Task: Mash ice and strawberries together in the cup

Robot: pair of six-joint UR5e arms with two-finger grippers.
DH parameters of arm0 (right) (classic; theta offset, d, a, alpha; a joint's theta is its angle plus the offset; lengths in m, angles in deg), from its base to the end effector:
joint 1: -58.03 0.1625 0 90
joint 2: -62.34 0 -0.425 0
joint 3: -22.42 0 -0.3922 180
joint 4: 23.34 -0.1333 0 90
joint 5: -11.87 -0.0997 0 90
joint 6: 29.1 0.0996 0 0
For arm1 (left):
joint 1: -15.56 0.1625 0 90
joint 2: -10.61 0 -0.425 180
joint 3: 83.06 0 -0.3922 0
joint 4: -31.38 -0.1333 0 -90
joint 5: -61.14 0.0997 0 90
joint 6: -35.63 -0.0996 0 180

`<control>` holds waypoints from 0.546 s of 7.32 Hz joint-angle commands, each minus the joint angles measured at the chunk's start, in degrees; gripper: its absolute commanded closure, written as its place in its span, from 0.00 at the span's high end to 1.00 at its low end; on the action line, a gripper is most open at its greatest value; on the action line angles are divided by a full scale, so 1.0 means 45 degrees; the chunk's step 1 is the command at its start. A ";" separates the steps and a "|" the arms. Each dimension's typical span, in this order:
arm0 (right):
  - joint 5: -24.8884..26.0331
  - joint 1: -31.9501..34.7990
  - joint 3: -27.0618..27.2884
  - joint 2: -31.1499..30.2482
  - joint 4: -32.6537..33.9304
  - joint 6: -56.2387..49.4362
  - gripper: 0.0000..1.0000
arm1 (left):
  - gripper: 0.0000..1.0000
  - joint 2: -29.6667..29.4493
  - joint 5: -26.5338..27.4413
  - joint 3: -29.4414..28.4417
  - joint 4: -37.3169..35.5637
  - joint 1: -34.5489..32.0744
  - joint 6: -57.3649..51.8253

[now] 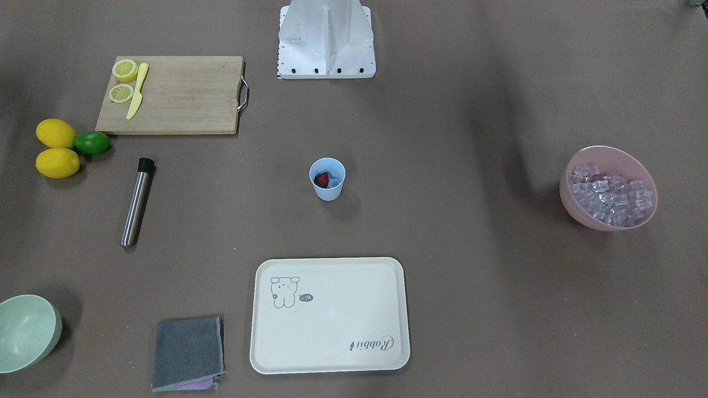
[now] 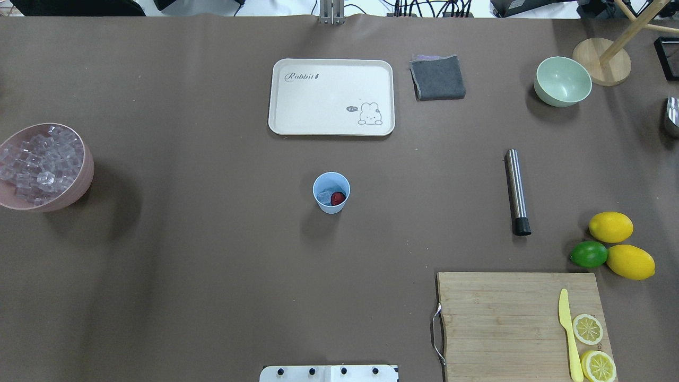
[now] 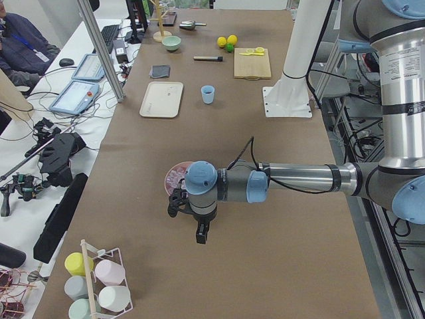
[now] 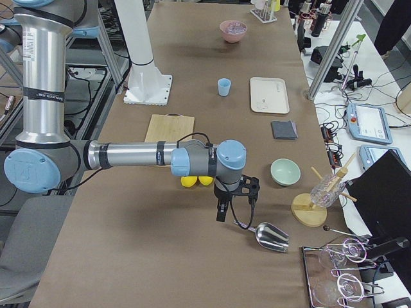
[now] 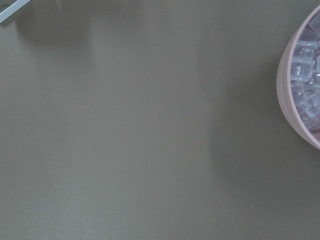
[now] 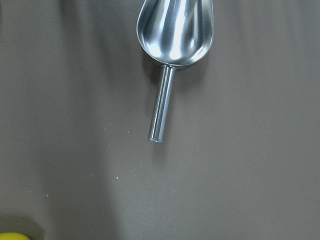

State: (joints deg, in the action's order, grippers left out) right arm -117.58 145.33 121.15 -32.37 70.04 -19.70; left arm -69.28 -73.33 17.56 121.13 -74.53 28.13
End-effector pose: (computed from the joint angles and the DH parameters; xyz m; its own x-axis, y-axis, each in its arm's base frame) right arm 0.0484 -0.4597 0.6344 0.7683 0.1203 0.6287 -0.0795 0.9925 -0.0928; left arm -0.0642 -0.4175 0.6480 0.7077 0.1326 -0.6939 -0.0916 0.9912 0.0959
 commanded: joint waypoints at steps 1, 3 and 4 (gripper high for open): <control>0.0015 0.0111 0.0149 0.0536 0.1781 -0.1513 1.00 | 0.99 0.0001 0.0000 0.0002 0.0134 0.0000 -0.0013; 0.0035 0.0170 -0.0026 0.0499 0.1771 -0.1601 1.00 | 0.99 0.0001 0.0000 0.0002 0.0134 0.0000 -0.0013; 0.0132 0.0170 0.0070 0.0383 0.1731 -0.1678 1.00 | 0.99 0.0020 0.0000 0.0021 0.0134 0.0000 -0.0013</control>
State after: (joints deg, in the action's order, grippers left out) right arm -117.34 146.04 121.29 -30.25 77.86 -26.79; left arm -69.25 -73.33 17.60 121.72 -74.53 28.07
